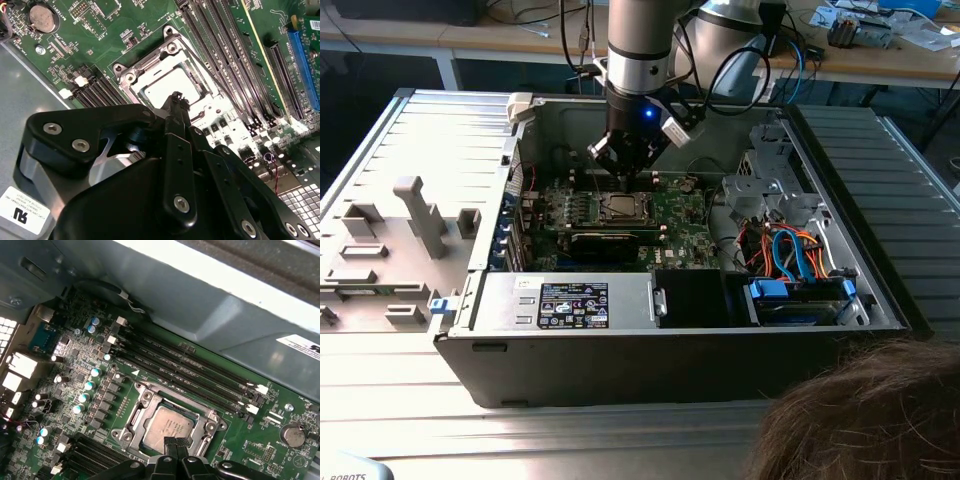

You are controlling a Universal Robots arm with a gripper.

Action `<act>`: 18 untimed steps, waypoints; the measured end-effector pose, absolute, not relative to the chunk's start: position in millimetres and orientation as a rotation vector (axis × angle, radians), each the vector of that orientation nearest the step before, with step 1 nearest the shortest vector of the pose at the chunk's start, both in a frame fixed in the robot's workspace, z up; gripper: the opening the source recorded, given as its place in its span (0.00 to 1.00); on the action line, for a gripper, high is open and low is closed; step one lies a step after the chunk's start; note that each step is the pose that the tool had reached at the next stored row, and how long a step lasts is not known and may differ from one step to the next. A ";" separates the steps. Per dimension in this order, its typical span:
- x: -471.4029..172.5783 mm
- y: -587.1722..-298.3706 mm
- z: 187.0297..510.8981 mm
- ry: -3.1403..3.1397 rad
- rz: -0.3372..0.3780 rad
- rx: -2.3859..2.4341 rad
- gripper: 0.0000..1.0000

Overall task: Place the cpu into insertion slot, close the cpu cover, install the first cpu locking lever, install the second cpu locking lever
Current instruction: 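Install the first cpu locking lever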

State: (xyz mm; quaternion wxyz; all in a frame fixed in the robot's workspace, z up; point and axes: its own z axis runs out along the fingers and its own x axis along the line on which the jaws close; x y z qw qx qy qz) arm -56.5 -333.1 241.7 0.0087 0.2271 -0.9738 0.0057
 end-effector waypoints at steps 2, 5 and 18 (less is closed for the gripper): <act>-56.5 -333.1 241.7 -3.041 0.018 0.715 0.11; -56.5 -333.1 241.7 -3.040 0.018 0.722 0.11; -56.5 -333.1 241.7 -3.033 0.018 0.751 0.11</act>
